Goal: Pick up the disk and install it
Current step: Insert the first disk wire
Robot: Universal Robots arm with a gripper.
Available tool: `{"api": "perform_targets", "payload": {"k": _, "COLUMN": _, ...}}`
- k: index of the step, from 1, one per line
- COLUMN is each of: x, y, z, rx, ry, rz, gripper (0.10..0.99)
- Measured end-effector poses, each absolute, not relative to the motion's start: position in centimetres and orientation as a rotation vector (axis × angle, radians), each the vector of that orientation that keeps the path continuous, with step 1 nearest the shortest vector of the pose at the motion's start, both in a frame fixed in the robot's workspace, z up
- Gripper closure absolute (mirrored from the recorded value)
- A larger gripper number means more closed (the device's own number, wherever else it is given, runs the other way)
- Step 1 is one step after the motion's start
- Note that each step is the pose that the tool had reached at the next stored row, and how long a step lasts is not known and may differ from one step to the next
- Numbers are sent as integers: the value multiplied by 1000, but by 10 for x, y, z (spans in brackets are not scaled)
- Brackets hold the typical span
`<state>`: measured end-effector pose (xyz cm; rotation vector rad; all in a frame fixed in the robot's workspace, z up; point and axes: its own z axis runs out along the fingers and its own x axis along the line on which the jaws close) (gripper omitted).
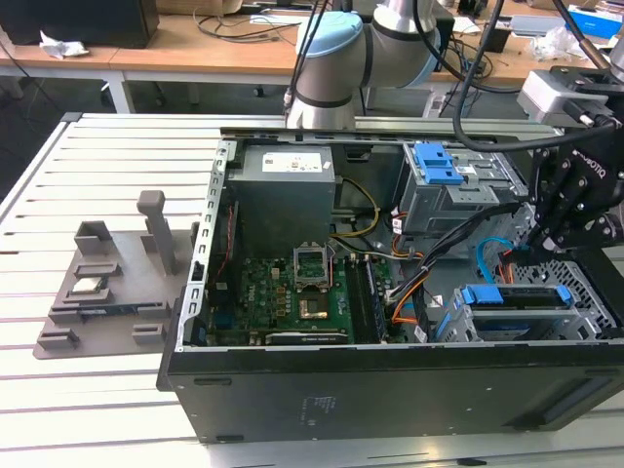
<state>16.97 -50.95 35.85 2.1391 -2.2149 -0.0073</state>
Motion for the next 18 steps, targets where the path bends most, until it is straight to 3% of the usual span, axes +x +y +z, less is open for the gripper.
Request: {"api": "perform_targets", "payload": {"k": 18, "x": 170, "y": -527, "z": 358, "rx": 2139, "ry": -2215, "rz": -7, "gripper": 922}}
